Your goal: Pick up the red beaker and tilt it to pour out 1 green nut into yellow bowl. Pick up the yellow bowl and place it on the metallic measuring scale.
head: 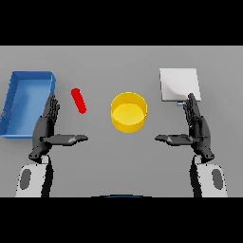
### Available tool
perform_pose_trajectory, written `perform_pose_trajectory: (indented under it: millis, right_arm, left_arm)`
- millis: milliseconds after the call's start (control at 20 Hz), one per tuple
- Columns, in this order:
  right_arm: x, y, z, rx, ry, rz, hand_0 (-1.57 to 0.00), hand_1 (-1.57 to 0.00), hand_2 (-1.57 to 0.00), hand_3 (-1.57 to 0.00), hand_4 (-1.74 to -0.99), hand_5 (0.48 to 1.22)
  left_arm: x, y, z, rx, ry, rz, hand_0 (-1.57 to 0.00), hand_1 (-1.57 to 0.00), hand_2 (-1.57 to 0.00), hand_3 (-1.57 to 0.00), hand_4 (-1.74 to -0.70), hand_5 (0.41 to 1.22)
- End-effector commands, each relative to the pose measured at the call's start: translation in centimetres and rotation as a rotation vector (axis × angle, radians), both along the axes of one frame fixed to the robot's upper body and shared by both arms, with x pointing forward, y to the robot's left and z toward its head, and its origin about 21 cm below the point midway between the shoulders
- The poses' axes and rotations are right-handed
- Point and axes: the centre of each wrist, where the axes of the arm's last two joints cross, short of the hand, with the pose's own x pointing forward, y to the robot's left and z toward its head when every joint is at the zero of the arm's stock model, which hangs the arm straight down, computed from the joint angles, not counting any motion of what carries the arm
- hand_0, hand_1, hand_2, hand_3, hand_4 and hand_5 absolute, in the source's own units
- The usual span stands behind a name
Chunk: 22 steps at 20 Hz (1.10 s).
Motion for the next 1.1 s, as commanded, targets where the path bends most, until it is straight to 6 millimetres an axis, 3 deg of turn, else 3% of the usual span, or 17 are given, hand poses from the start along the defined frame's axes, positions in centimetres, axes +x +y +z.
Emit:
perform_pose_trajectory:
  millis: [0,250,400,650,900,1050]
  right_arm:
    - [0.0,0.0,0.0,0.0,0.0,-0.001,0.0,0.0,0.0,0.0,-1.177,0.572]
    - [0.4,0.2,-0.1,-0.003,0.009,-0.004,0.0,0.0,0.0,0.0,-1.177,0.572]
    - [-0.7,-0.3,0.5,-0.216,-0.067,0.035,0.0,0.0,0.0,0.0,-1.183,0.576]
    - [-1.0,0.2,1.3,-0.23,-0.081,0.066,0.0,0.0,0.0,0.0,-1.206,0.585]
    - [-0.8,-0.6,1.4,-0.185,-0.097,0.084,0.0,0.0,0.0,0.0,-1.284,0.618]
    - [-0.7,-0.7,1.4,-0.189,-0.104,0.097,0.0,0.0,0.0,0.0,-1.291,0.623]
  left_arm:
    - [-0.1,0.0,0.0,-0.001,-0.002,0.001,0.0,0.0,0.0,0.0,-1.2,0.677]
    - [-1.0,0.1,0.1,-0.004,-0.017,-0.003,0.0,0.0,0.0,0.0,-1.2,0.677]
    - [-2.7,0.4,1.0,0.124,-0.054,-0.07,0.0,0.0,0.0,0.0,-1.2,0.677]
    - [-3.4,0.0,1.6,0.156,-0.022,-0.084,0.0,0.0,0.0,0.0,-1.18,0.66]
    - [-2.6,-0.7,1.0,0.167,0.017,-0.096,0.0,0.0,0.0,0.0,-1.18,0.658]
    - [-0.6,-1.0,0.8,0.18,0.03,-0.089,0.0,0.0,0.0,0.0,-1.2,0.659]
